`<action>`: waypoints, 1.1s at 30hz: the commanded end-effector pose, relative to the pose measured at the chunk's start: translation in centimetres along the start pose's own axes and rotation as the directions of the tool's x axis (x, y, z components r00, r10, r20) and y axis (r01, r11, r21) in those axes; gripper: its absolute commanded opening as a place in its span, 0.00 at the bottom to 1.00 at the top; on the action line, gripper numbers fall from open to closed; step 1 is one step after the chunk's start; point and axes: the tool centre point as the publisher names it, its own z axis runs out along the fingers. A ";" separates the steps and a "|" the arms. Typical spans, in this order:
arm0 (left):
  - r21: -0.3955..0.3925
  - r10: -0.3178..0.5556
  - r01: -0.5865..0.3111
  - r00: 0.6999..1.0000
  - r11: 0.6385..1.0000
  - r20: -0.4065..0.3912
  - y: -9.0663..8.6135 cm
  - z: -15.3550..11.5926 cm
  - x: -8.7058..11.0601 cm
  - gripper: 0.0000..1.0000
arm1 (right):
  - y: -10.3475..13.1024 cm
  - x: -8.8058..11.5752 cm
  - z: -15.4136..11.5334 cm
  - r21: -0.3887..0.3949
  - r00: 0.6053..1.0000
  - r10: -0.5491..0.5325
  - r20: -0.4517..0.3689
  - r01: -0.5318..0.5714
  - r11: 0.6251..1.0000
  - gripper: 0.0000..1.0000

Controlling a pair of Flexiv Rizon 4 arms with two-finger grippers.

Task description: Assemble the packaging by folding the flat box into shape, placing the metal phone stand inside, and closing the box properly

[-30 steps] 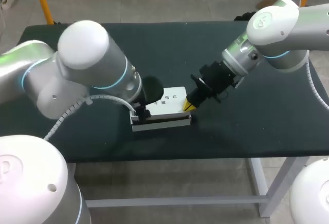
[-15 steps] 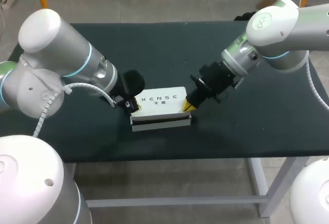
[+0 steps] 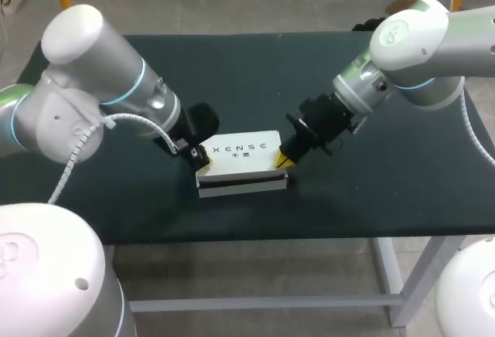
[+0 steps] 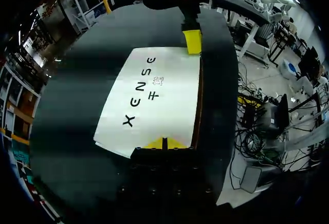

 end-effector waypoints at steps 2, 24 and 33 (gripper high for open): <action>-0.004 -0.008 0.008 1.000 1.000 0.004 0.3 0.2 -0.1 0.00 | 0.1 -0.6 0.4 0.003 1.000 0.005 0.002 -0.005 1.000 0.00; 0.042 -0.027 0.027 1.000 0.999 -0.004 2.2 2.2 0.6 0.00 | 0.9 -1.9 1.1 0.019 0.999 0.036 -0.001 -0.036 0.999 0.00; 0.059 -0.023 0.024 1.000 0.998 -0.008 2.5 2.7 1.2 0.00 | 1.0 -2.0 1.1 0.019 0.999 0.040 -0.002 -0.040 0.999 0.00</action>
